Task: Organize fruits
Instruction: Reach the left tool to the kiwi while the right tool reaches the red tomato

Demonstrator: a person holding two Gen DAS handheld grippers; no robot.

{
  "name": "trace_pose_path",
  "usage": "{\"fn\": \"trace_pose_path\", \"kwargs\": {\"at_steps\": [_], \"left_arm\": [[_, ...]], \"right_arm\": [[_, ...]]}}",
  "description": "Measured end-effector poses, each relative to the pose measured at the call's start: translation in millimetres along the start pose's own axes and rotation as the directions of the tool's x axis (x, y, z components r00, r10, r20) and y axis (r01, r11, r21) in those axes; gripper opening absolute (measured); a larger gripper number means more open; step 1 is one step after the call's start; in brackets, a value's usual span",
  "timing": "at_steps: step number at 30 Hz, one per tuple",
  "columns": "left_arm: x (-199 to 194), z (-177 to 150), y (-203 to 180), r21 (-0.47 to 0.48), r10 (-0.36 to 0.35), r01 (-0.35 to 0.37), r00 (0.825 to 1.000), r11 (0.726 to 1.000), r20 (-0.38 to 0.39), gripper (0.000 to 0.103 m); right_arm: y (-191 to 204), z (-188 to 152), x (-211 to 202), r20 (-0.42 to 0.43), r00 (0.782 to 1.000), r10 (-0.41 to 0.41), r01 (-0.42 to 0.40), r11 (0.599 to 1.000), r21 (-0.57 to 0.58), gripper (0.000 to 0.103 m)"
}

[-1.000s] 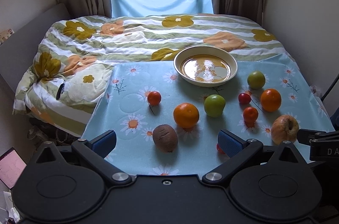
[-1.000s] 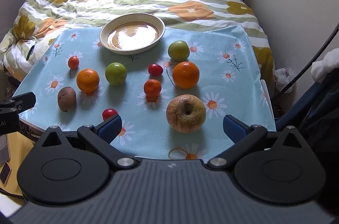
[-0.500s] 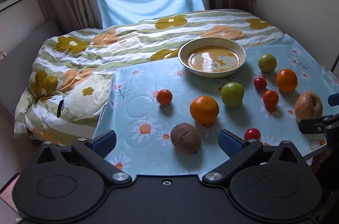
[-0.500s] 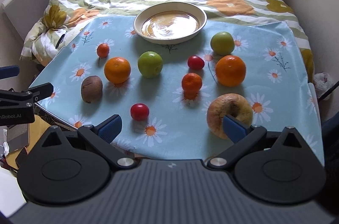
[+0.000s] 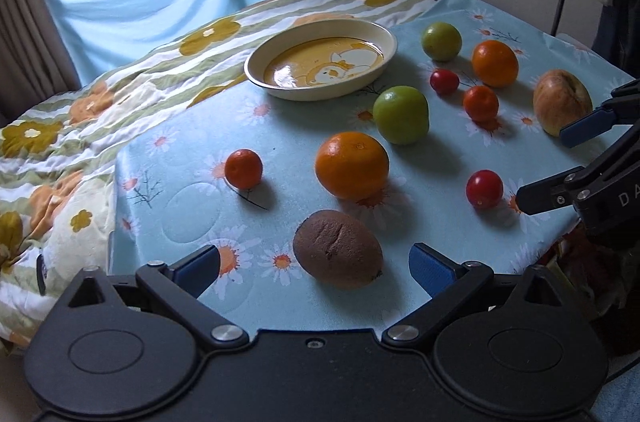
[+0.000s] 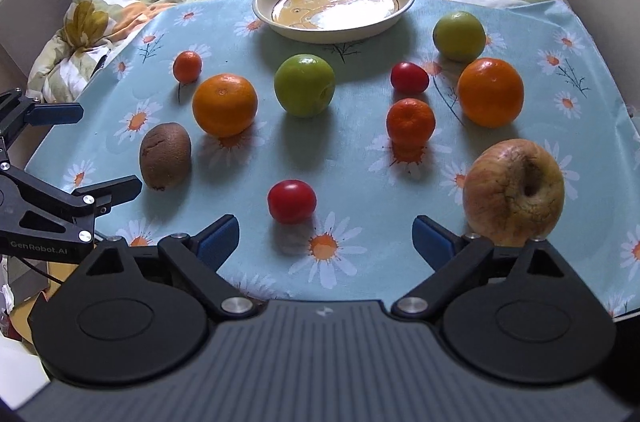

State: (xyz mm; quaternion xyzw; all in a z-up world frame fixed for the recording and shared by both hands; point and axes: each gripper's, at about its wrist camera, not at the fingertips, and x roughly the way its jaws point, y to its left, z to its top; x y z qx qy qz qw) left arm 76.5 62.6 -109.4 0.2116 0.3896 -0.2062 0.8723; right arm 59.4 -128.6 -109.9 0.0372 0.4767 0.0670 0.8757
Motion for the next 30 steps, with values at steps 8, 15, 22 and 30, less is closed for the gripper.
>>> {"fn": "trace_pose_path", "kwargs": {"at_steps": [8,15,22,30], "left_arm": [[35,-1,2,0.078,-0.095,0.098,0.995,0.992,-0.035,0.092],[50,-2,9,0.074,-0.157,0.162,0.986,0.984,-0.063,0.086],[51,-4,20,0.025,-0.238,0.24,0.969,0.97,-0.063,0.072],[46,-8,21,0.043,-0.235,0.237,0.971,0.97,-0.046,0.065]], "right_arm": [[12,0,25,-0.034,0.997,-0.071,0.072,0.996,0.047,0.099],[22,1,36,-0.054,0.994,-0.096,0.099,0.993,0.067,0.095],[28,0,42,-0.053,0.992,-0.117,0.122,0.988,0.1,0.084],[34,0,47,-0.034,0.99,-0.139,0.141,0.985,0.103,0.076]]}}
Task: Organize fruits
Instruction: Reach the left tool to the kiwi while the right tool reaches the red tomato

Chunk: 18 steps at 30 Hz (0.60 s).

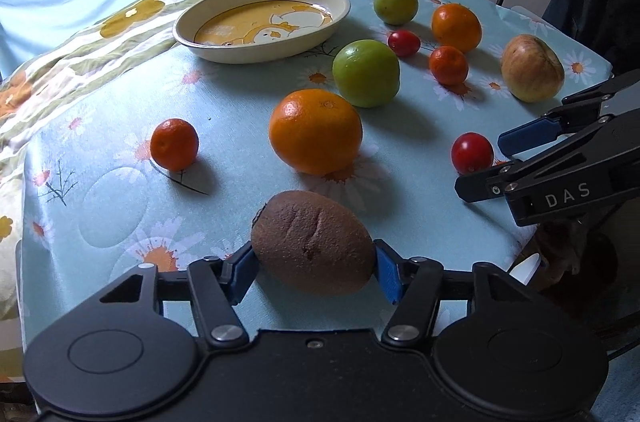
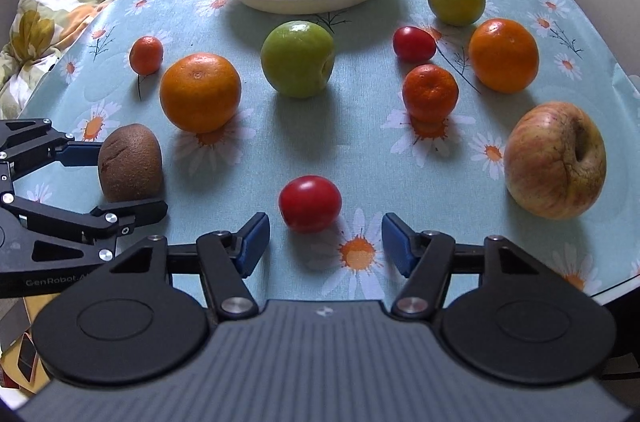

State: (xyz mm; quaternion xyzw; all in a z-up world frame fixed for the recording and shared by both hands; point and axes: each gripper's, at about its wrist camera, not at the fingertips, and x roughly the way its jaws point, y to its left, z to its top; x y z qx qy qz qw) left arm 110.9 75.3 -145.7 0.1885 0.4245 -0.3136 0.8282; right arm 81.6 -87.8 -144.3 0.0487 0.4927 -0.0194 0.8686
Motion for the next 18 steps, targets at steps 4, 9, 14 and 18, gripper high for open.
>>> {"fn": "trace_pose_path", "kwargs": {"at_steps": [4,9,14,18], "left_arm": [[-1.5,-2.3,1.5,-0.003,0.004,-0.004,1.0,1.0,0.004,0.064],[-4.1,-5.6,3.0,-0.009,0.011,-0.011,1.0,1.0,0.009,0.064],[-6.3,-7.4,4.2,-0.019,0.014,-0.014,1.0,1.0,0.01,0.064],[-7.5,-7.4,5.2,-0.033,0.019,-0.018,1.0,0.999,0.009,0.064]], "right_arm": [[4.8,0.7,2.2,0.01,1.0,-0.01,0.01,1.0,-0.017,0.074],[7.9,1.5,3.6,0.024,1.0,-0.016,0.017,1.0,-0.024,0.068],[7.8,1.7,3.4,0.035,0.999,-0.021,0.022,0.999,-0.025,0.054],[8.4,2.8,2.5,0.039,0.999,-0.011,0.012,0.999,-0.029,0.048]]}}
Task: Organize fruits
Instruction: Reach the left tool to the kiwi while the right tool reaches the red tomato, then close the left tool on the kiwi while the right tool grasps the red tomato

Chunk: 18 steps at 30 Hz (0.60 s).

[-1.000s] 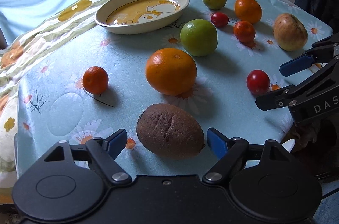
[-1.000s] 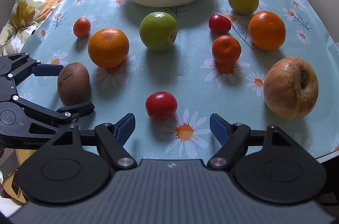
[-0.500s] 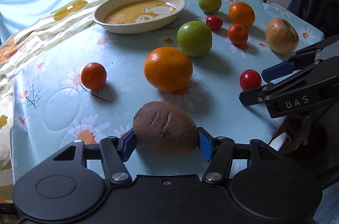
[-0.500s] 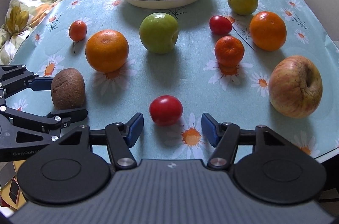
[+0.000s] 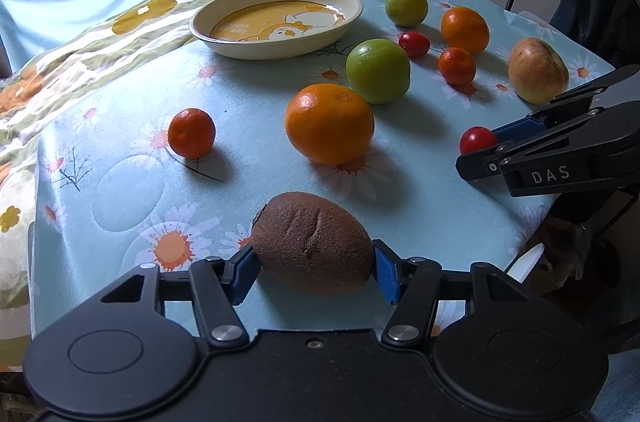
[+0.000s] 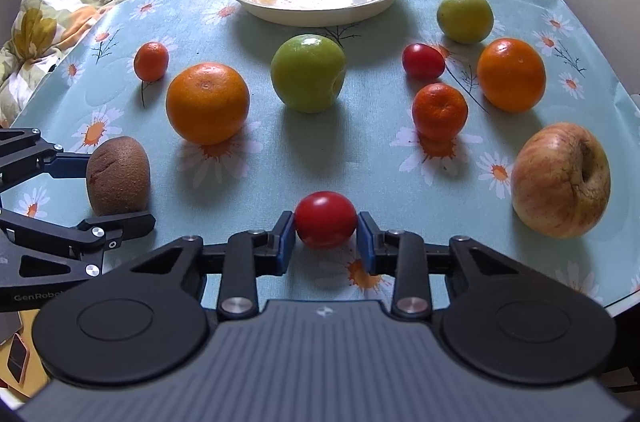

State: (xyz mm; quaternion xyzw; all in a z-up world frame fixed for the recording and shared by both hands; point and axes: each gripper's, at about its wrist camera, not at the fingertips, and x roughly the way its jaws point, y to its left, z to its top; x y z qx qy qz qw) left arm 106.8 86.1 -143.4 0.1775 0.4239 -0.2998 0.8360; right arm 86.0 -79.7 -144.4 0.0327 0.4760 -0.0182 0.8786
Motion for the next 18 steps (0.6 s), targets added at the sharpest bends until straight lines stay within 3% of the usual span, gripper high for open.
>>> {"fn": "trace_pose_path", "kwargs": {"at_steps": [18], "left_arm": [[-19,5,10,-0.07,0.028,-0.025,0.999,0.997,0.046,0.06]], "right_arm": [[13,25,-17,0.051,0.998,0.021,-0.019,0.999,-0.045,0.048]]}}
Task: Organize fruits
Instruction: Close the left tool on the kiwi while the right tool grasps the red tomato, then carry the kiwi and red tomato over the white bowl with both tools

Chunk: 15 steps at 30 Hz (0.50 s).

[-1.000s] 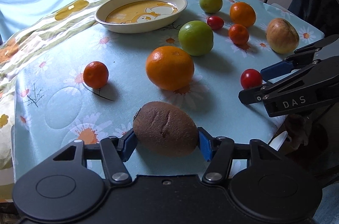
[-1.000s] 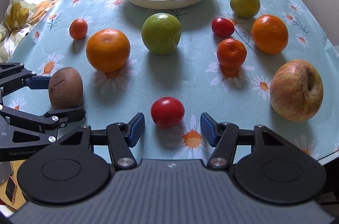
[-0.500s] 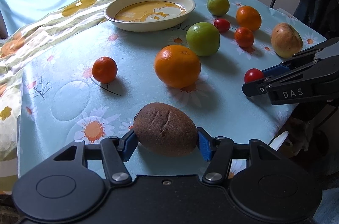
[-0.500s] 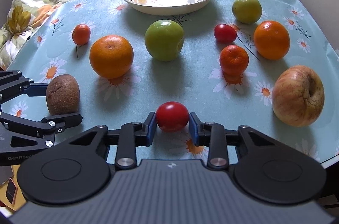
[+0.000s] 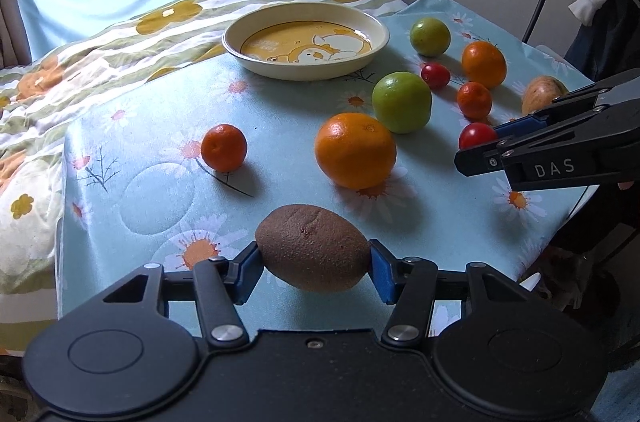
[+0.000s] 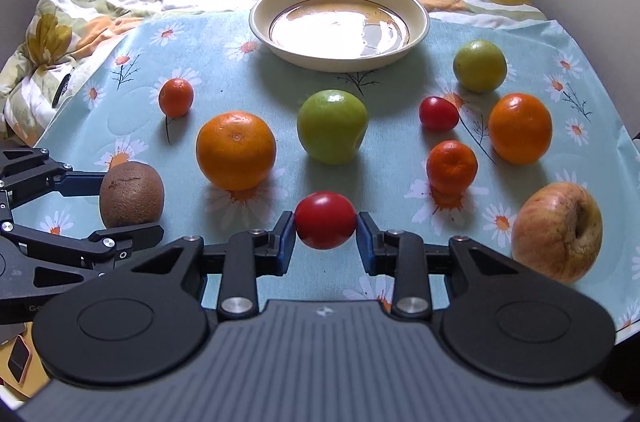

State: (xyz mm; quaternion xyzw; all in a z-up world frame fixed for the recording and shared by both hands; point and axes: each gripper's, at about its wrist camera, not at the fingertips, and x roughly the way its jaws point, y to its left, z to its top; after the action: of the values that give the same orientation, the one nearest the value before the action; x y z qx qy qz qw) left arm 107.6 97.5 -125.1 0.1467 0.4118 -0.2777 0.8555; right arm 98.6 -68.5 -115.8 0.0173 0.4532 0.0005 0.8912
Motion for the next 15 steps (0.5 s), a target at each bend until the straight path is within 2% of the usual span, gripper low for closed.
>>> {"fn": "trace_pose_path", "kwargs": {"at_steps": [7,15], "left_arm": [[-14,11,0,0.013,-0.001,0.001,0.999,1.0,0.051,0.06],[-44,43,1,0.005,0.003,-0.004,0.99,1.0,0.14,0.06]], "right_arm": [[0,11,-7,0.015,1.0,-0.002,0.002,1.0,-0.003,0.048],[-11,46,-32,0.066,0.998,-0.02,0.019,1.0,0.014,0.047]]}}
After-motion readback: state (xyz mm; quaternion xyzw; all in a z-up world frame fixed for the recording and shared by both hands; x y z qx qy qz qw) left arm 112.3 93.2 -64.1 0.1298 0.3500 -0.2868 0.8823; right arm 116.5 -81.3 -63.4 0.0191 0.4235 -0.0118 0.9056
